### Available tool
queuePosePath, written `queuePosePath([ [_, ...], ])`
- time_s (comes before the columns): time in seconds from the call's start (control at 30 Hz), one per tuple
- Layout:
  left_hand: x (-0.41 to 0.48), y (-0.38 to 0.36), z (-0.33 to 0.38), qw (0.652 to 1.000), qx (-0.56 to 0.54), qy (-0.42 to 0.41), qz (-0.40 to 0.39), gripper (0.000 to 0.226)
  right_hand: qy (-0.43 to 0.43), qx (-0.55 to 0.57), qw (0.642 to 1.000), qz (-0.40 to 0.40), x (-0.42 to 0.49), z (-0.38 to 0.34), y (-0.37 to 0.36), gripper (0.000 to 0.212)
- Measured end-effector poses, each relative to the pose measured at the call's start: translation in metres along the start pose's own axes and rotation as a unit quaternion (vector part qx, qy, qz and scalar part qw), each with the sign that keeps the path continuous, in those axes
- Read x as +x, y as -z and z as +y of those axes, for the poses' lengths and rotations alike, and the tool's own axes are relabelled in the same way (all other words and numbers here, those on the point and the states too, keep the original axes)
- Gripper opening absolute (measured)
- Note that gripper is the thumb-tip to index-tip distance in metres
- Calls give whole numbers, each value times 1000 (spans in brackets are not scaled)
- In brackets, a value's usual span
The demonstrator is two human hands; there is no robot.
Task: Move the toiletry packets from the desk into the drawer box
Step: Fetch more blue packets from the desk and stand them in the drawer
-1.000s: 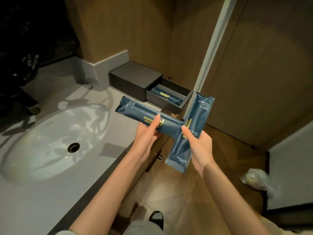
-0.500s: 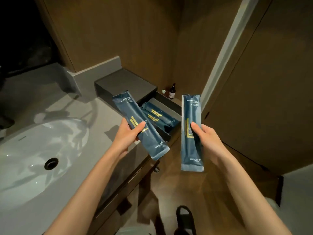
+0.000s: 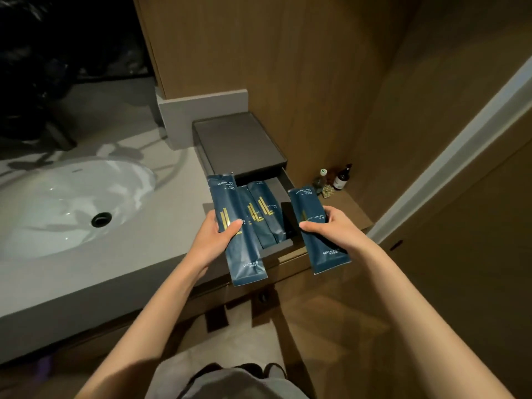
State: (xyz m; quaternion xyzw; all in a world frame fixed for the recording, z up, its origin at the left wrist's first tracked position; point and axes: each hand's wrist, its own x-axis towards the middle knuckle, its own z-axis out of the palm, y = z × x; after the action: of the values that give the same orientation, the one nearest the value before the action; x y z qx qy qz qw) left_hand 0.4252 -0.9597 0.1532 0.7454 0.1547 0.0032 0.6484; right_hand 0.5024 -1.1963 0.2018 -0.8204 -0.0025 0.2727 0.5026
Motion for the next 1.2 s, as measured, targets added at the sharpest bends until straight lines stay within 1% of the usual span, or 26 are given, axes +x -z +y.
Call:
queuePosePath([
  [0.1,-5,-8,1,999,-7,17,38,43,24,-40,998,-46,17,-6,5,34],
  [0.17,-7,-11,3,998,-2,23,53,34,38,-62,996,-59,28,-10,1,32],
  [0.23,-8,-13,3,998,-3,27,64,28,51,-75,994,-61,41,-12,-4,39],
  [0.33,-7,-13,2,996,-13,33,83,32,68,-103,991,-59,61,-16,-14,53],
  [0.43,-3,-12,0,995,-21,47,88,34,87,-135,987,-33,77,-20,-23,68],
  [0.6,6,-7,-2,995,-31,47,77,32,114,-196,974,7,100,-20,-34,72],
  [0.7,13,-3,-2,996,-34,47,70,30,114,-232,966,19,112,-17,-36,81],
  [0.83,21,1,-2,997,-33,43,63,33,115,-308,944,32,120,-13,-39,90],
  [0.93,26,2,-2,996,-41,43,60,33,103,-291,951,34,125,-11,-41,90],
  [1.1,30,5,0,997,-47,43,49,37,71,-214,974,4,130,-14,-40,80],
  [1.2,30,5,2,997,-48,43,45,31,56,-252,966,3,133,-13,-43,84],
])
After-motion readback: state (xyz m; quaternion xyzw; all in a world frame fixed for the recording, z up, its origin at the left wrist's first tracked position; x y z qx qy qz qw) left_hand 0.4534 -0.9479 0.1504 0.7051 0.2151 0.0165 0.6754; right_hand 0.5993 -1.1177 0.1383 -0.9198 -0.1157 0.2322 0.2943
